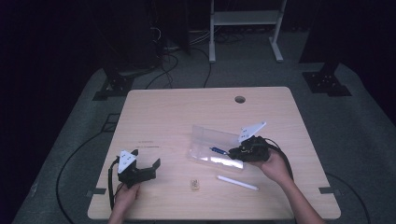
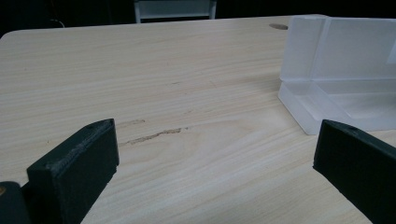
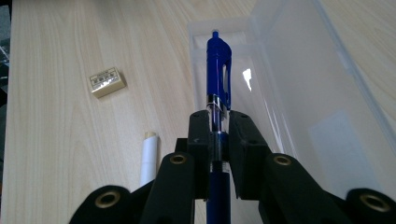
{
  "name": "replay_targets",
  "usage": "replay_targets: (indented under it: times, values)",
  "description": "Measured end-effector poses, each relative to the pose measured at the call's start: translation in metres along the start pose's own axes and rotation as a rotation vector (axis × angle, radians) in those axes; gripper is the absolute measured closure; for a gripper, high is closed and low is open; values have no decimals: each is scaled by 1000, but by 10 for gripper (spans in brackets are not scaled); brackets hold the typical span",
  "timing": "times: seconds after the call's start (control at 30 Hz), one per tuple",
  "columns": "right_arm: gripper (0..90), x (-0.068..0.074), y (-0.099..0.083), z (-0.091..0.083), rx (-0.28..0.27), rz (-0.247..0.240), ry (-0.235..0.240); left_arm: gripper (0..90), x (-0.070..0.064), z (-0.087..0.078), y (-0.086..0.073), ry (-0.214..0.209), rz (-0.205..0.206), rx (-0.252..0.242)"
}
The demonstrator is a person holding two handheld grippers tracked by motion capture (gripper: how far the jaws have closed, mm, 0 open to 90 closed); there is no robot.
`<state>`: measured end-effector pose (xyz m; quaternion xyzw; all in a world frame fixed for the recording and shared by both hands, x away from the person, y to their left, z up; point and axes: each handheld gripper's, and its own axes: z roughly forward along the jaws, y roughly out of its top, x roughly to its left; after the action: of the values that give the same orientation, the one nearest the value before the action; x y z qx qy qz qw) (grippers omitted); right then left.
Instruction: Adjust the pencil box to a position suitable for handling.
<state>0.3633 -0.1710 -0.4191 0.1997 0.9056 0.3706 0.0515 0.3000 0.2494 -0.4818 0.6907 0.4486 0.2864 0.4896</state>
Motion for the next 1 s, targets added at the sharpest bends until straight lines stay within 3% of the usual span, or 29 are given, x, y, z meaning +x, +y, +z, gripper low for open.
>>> replay_targets:
  times: [0.47,1.0]
  values:
    - [789,-1,14,14,18,-19,9,0,0,0,0,-2,0,0]
    - [789,-12,12,33,51,0,5,0,0,0,0,-2,1,0]
